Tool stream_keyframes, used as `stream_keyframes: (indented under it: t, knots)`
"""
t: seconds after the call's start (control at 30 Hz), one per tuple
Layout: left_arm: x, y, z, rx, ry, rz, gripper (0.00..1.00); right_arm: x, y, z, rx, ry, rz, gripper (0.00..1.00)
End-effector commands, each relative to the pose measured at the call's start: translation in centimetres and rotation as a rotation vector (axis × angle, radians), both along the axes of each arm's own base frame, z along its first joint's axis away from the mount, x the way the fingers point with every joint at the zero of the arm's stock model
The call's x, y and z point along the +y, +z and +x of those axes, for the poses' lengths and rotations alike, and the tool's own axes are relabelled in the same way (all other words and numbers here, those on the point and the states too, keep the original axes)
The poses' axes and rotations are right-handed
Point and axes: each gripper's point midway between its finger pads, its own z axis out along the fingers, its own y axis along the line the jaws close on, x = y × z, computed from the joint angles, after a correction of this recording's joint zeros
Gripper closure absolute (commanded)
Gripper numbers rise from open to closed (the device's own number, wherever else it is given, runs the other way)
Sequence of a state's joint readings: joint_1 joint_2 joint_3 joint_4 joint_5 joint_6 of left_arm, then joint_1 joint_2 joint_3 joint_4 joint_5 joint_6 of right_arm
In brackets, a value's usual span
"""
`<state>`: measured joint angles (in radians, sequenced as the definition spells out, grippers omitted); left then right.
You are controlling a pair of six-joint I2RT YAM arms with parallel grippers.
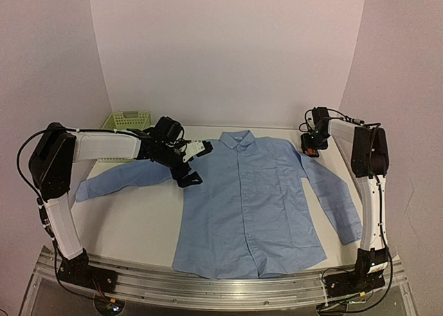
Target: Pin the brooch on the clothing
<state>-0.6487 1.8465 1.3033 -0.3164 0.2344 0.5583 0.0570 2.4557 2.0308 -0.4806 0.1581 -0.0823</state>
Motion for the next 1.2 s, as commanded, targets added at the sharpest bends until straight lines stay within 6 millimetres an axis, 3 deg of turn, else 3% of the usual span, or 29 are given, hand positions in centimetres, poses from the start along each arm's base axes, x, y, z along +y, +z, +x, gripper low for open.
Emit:
stream_keyframes:
  t: [0.0, 0.3, 0.77, 1.17]
  knots:
    - [-0.1, 0.9, 0.6, -0.011, 0.002, -0.016, 0.0, 0.0, -0.2, 0.5, -0.009, -0.008, -0.006, 0.37]
    - [0.2, 0.5, 1.1, -0.02, 0.008, -0.001, 0.0, 0.1, -0.6, -0.7, 0.018, -0.008, 0.002, 0.36]
    - [0.2, 0.6, 1.5, -0.034, 0.007, 0.007, 0.0, 0.1, -1.6, -1.5, 0.047, -0.003, 0.002, 0.49]
    - [0.5, 0.0, 1.5, -0.029, 0.004, 0.026, 0.01, 0.7, 0.8, -0.8, 0.0, 0.018, 0.034, 0.67]
